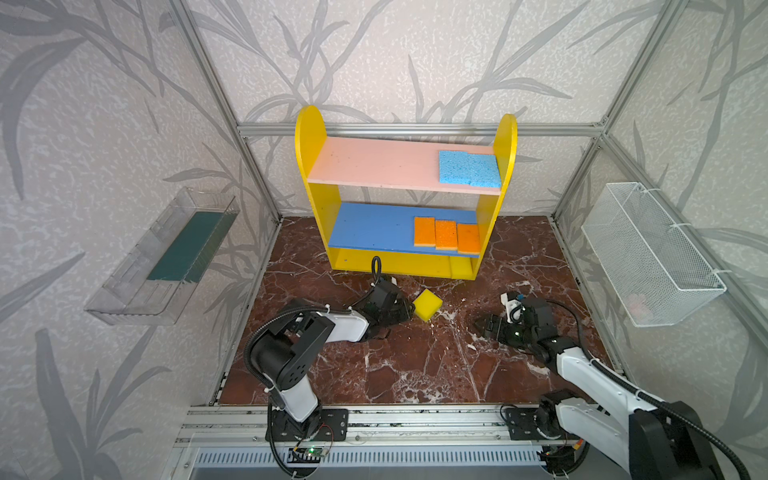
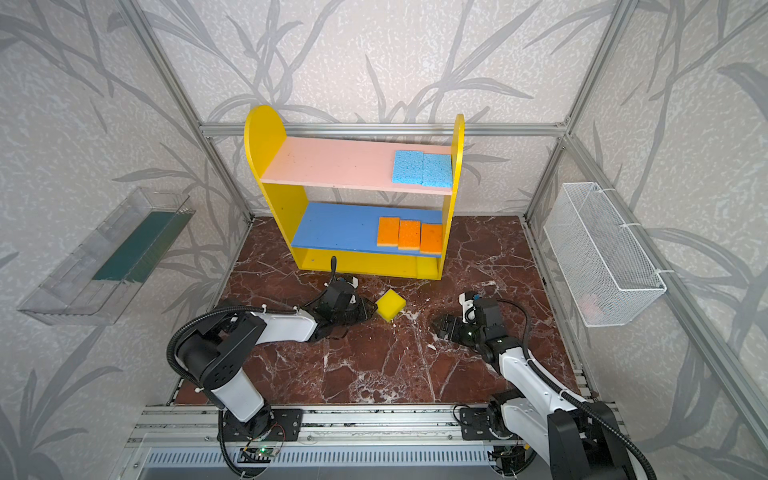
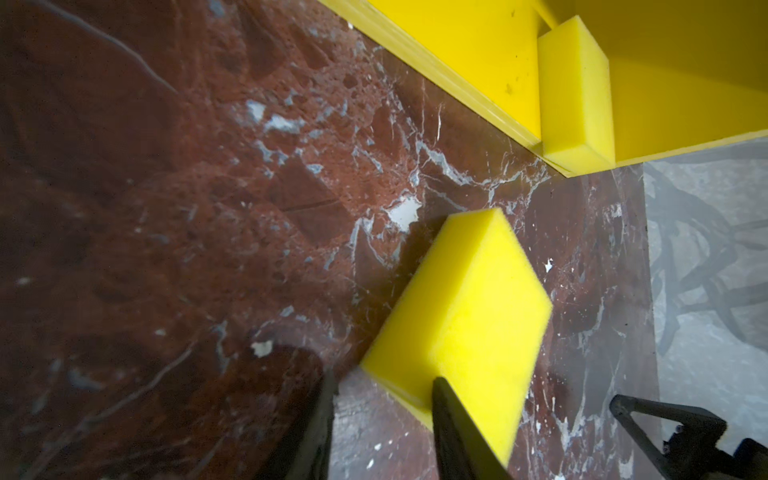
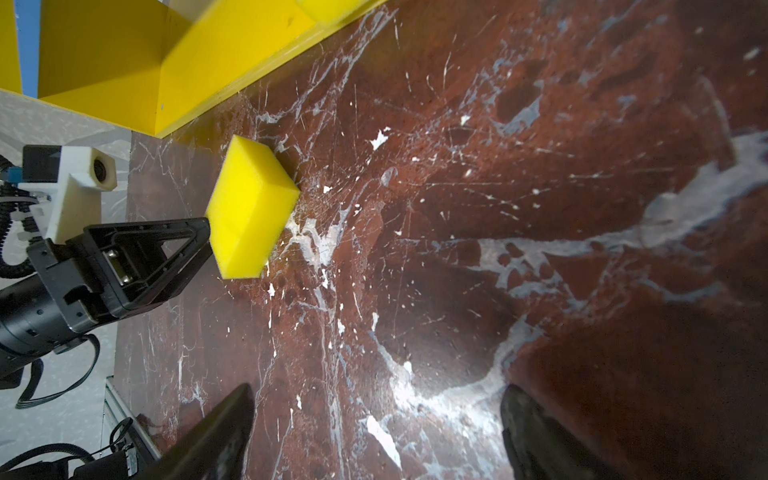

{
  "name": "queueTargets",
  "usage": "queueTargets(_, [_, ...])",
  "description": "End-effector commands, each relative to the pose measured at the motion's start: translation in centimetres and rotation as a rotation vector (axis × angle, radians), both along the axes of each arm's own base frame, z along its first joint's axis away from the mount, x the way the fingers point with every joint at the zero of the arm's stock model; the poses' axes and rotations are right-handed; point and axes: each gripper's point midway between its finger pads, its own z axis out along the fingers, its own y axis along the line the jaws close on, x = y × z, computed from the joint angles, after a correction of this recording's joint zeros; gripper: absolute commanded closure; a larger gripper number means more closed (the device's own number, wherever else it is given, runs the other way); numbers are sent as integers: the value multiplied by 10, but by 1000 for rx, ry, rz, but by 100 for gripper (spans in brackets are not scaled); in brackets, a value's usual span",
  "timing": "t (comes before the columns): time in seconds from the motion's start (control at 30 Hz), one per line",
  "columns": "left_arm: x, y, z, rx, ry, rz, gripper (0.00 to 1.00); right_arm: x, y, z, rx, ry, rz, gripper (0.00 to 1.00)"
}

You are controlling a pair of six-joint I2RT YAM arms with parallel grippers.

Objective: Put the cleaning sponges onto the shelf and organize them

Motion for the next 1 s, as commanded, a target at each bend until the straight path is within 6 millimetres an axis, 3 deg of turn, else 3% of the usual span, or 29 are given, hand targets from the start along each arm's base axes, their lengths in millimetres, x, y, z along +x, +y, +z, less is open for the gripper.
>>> queueTargets(0.0, [9,-12,6,-57,-8,-7,65,10,4,12,5,-37,12,9])
queueTargets(0.17, [10,-15,1,-66,5,-6,76,9,3,12,0,-40,13,9])
queueTargets(0.37, [10,-19,1,-68,46,-11,100,7,3,11,0,-39,16,9])
queueTargets(0.53, [4,-18,2,-84,76,20,100,7,2,12,1,-44,13,9])
queueTargets(0.77, [4,1,16,-152,19,199,100,6,2,15,6,-53,10,9])
queueTargets(0.97, [14,-7,33,-318,-64,300,100,6,1,17,8,-62,2,9])
